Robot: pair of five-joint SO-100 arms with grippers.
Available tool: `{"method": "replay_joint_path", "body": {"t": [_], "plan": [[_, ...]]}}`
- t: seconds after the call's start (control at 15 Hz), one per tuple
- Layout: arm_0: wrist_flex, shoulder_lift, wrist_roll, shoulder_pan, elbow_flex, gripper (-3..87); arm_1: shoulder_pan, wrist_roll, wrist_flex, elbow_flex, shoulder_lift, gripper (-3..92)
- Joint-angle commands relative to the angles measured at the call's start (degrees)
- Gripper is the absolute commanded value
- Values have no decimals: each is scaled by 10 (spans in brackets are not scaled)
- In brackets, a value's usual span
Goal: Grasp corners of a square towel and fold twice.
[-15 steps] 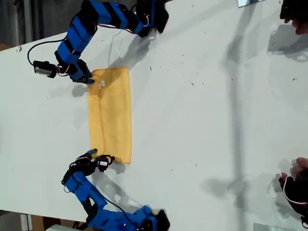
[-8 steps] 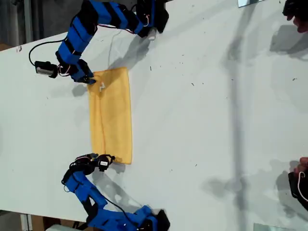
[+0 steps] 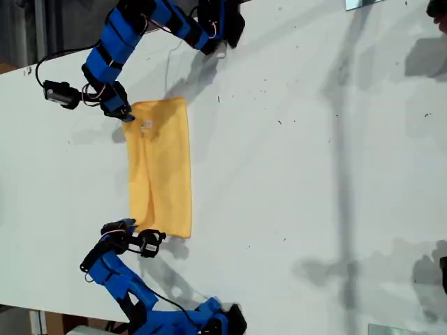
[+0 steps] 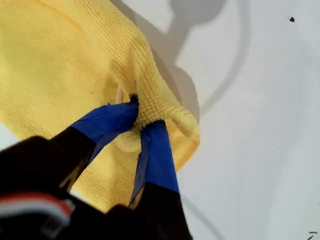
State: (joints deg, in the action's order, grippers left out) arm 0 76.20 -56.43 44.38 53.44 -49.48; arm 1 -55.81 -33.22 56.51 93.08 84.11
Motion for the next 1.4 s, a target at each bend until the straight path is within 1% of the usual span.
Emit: {"method": "replay_joint_path", "body": {"t": [0.0,0.2,0.4,0.6,0.73,0.87,1.13,1.2,1.33], "plan": [[43,-76,-7,-12,-6,1,8,8,-6,18,68,-1],[67,-136,-13,-24,-51,1,-7,-2,0,97,157,-1],[68,-182,-1,-62,-98,1,-11,-22,18,174,244,-1],[65,-186,26,-105,-152,1,16,-42,26,254,294,-1],[47,-210,54,-133,-207,1,43,-55,33,300,342,-1],[60,-230,81,-150,-236,1,69,-67,49,330,388,-1],[79,-297,91,-154,-311,1,115,-77,69,363,426,-1],[76,-302,90,-146,-335,1,121,-78,60,376,426,-1],[46,-309,91,-142,-385,1,122,-78,46,398,426,-1]]}}
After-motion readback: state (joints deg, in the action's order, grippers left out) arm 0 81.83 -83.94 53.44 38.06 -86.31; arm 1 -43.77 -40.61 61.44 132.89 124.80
